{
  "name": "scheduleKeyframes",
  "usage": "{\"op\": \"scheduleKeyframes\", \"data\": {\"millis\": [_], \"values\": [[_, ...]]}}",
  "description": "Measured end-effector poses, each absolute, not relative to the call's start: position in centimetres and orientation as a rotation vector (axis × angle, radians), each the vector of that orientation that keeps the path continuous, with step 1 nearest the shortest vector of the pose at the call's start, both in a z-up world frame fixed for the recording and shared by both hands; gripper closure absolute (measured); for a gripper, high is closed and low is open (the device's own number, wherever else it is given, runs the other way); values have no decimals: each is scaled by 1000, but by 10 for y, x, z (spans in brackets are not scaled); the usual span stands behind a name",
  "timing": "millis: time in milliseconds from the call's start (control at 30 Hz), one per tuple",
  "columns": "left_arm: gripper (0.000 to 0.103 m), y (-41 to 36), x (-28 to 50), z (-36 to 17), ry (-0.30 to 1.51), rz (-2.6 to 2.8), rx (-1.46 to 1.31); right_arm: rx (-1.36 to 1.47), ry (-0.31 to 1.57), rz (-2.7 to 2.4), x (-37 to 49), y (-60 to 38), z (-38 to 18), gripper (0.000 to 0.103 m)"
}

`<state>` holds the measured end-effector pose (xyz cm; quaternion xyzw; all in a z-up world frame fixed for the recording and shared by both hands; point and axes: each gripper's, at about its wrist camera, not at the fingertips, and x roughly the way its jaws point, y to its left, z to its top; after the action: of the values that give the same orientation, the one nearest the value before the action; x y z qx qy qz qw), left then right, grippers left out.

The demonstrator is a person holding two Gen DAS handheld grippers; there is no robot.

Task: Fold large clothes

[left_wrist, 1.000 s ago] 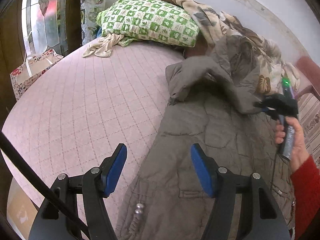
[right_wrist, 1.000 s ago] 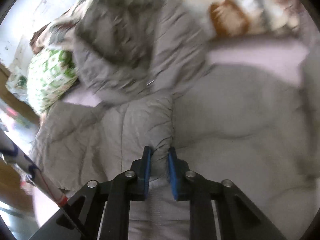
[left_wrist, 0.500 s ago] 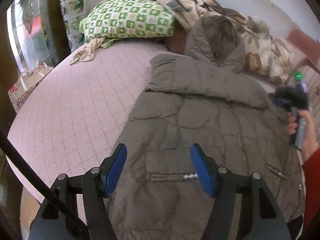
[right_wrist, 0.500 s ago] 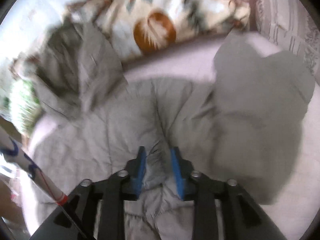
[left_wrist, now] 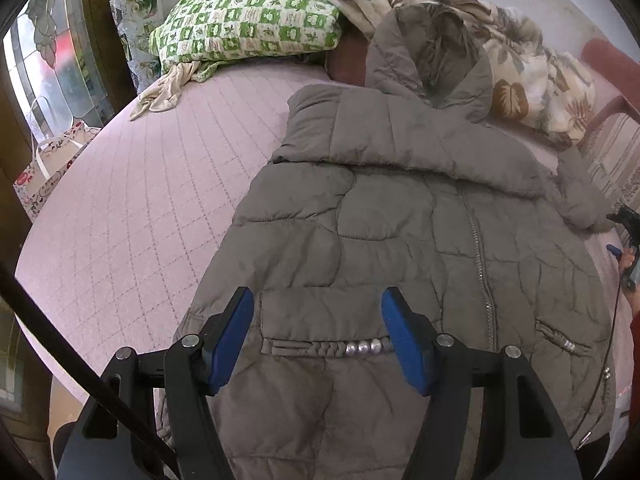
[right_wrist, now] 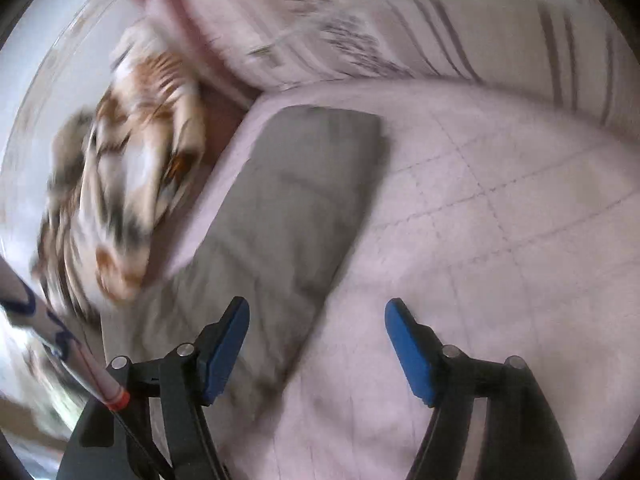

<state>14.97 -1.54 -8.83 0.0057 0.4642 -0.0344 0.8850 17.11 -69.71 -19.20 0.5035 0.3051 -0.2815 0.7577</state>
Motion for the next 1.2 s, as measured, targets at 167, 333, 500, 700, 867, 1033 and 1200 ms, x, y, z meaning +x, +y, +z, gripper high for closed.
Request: {"op": "scheduleKeyframes", "data": {"millis": [167, 333, 500, 700, 867, 1033, 1200], "values": [[38, -17, 154, -90, 982, -50, 6, 1111, 601, -652, 195, -717, -194, 29], [38, -18, 156, -90, 981, -44, 29, 1000, 699, -706, 217, -724, -186, 92], [38, -12, 154, -89, 967, -58, 12, 735, 680, -697, 217, -693, -102, 94], [38, 4, 139, -79, 930, -76, -24, 463, 616, -496, 237, -581, 13, 94], [38, 28, 124, -67, 880, -40, -17, 307, 604, -276, 262, -453, 55, 94], [38, 50, 115, -58, 834, -14, -7, 253, 690, -91, 283, -348, 26, 94], [38, 71, 121, -54, 821, 11, -39, 212, 838, 50, 304, -265, -46, 93]]}}
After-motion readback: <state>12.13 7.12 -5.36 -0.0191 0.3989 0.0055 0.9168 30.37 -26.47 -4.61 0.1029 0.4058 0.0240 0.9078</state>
